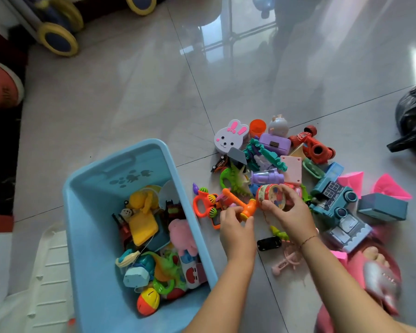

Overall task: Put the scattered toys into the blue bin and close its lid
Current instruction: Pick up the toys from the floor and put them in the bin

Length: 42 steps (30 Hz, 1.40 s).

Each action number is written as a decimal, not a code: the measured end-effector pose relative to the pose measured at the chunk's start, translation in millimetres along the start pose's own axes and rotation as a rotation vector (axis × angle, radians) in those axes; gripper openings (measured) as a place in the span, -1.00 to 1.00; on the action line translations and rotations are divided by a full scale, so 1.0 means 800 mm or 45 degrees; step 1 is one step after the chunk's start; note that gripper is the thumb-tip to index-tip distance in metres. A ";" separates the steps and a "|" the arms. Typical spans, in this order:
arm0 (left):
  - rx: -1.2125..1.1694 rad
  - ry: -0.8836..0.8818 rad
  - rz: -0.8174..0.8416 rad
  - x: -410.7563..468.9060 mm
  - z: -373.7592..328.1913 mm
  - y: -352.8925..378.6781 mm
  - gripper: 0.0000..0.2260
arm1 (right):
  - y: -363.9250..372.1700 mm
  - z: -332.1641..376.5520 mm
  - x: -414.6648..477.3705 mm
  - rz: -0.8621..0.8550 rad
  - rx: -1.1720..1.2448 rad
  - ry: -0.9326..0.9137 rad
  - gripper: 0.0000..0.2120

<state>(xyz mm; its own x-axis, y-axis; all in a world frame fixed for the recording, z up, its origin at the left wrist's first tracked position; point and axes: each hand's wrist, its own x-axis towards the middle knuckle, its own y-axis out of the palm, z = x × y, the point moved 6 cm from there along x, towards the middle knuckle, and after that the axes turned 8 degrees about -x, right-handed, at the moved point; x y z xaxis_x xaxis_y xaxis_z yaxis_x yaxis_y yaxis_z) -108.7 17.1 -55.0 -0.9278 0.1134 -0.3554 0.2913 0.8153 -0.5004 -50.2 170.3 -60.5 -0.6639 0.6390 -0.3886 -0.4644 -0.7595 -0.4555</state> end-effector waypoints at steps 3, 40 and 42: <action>-0.190 0.214 -0.065 -0.024 -0.042 -0.043 -0.80 | -0.015 0.051 -0.005 -0.023 0.156 -0.077 -0.54; 0.698 0.076 0.513 -0.059 0.063 0.082 -0.54 | -0.003 -0.150 -0.034 0.095 -0.895 0.199 -0.32; 0.803 0.045 0.574 -0.051 0.074 0.093 -0.50 | 0.000 -0.154 -0.031 0.068 -0.907 0.192 -0.34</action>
<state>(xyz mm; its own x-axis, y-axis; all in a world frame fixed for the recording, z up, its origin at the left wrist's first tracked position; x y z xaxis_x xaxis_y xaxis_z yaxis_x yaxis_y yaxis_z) -35.3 39.2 -124.3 -0.6920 0.3838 -0.6114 0.7102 0.2098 -0.6720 38.5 169.5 -149.8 -0.5629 0.6521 -0.5078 0.0947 -0.5595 -0.8234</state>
